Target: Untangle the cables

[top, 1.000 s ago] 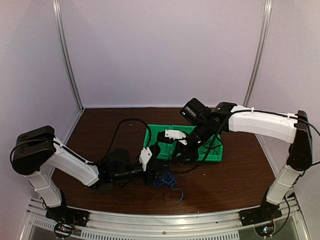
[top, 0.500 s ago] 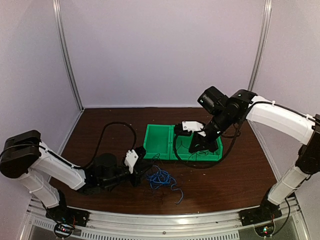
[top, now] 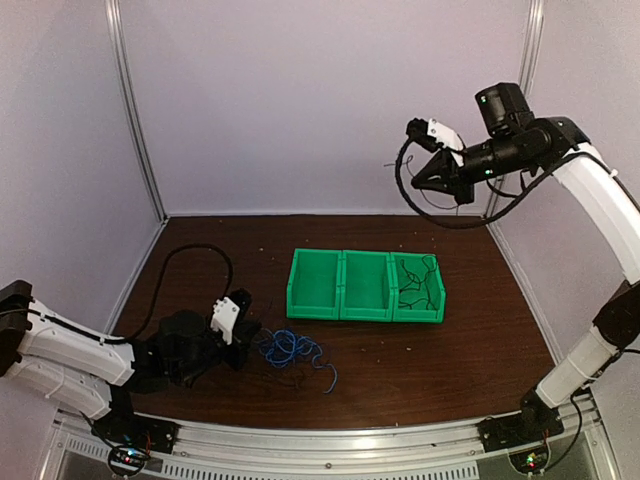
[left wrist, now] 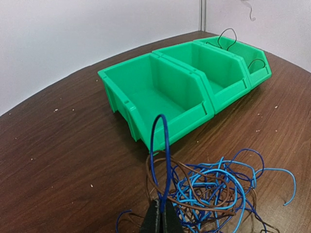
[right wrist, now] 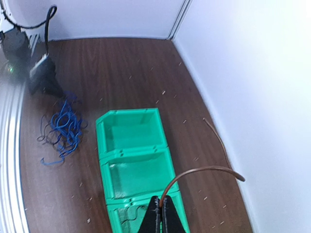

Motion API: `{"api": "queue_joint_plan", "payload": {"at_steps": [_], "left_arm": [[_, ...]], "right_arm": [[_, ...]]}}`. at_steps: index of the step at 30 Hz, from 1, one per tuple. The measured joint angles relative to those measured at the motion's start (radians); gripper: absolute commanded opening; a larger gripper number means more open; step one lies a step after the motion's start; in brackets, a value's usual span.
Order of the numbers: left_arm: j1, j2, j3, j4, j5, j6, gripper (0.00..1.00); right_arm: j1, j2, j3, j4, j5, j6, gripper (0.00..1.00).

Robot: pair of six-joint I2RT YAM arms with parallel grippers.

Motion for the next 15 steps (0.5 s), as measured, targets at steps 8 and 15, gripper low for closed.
{"api": "queue_joint_plan", "payload": {"at_steps": [8,15], "left_arm": [[0.000,-0.020,-0.008,-0.082,-0.013,-0.040,0.00],[0.000,-0.059,-0.009,-0.096,-0.013,-0.047,0.00]], "right_arm": [[-0.034,0.003,0.211,0.191,0.029,0.069,0.00],[-0.052,-0.005,0.037,0.348,0.074,0.086,0.00]]}}
